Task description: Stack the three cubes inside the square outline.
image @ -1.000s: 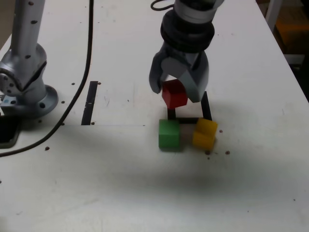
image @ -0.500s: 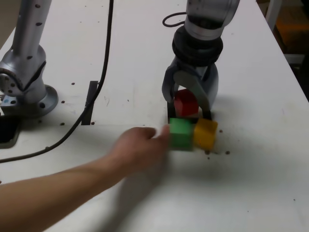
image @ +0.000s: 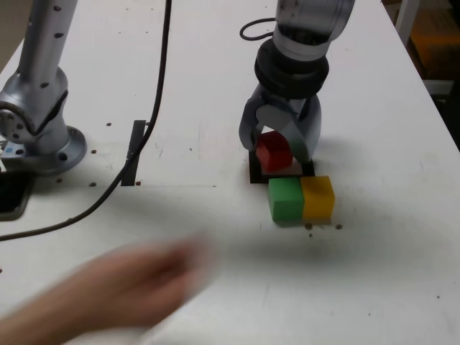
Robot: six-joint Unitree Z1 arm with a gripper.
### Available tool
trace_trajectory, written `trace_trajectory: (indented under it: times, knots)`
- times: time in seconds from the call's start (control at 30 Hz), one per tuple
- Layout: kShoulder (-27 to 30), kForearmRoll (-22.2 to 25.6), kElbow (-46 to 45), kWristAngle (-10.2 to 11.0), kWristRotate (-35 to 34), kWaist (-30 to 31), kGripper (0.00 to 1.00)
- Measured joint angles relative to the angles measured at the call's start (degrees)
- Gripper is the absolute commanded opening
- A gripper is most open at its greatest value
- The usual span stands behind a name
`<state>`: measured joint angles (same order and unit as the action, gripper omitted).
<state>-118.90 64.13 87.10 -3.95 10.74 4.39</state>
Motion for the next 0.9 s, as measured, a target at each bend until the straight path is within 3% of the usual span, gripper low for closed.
trace_trajectory:
  times: [0.3, 0.73, 0.9]
  knots:
    - [0.0, -0.3, -1.0, -0.3, 0.0, -0.1, 0.63]
    - [-0.7, -4.6, -2.0, -0.1, 0.0, -0.5, 0.70]
    - [-0.7, -5.4, -2.7, 0.5, 0.0, -1.2, 0.77]
